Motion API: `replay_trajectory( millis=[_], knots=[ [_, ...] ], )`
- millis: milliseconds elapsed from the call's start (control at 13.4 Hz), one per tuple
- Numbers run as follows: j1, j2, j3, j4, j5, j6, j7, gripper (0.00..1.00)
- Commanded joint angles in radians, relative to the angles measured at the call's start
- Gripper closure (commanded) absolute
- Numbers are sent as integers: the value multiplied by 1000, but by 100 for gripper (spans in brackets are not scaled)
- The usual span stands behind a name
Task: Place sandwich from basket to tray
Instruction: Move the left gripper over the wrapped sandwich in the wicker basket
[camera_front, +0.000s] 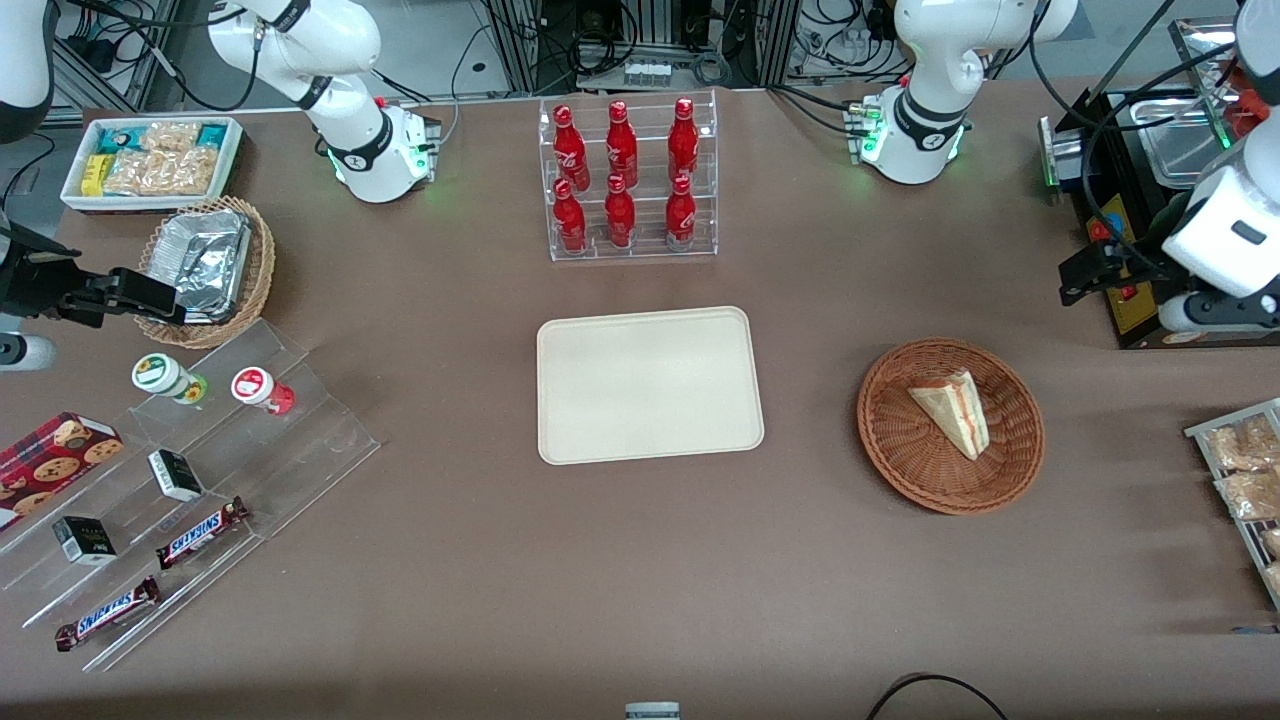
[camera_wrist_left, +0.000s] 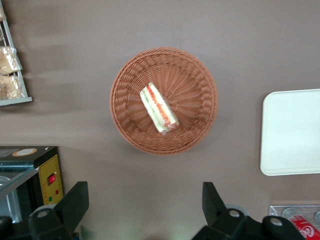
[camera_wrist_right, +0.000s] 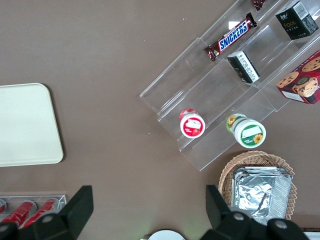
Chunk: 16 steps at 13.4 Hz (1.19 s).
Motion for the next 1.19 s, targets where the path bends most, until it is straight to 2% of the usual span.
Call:
replay_trajectory(
  millis=[0,149,818,1116],
  knots=[
    [-5,9,3,-106,23,113,-62,0],
    [-3,6,3,-212,23,236,-112,0],
    [-5,24,1,-618,6,805,-539,0],
    [-16,71,-3,-652,6,833,-568,0]
  ],
)
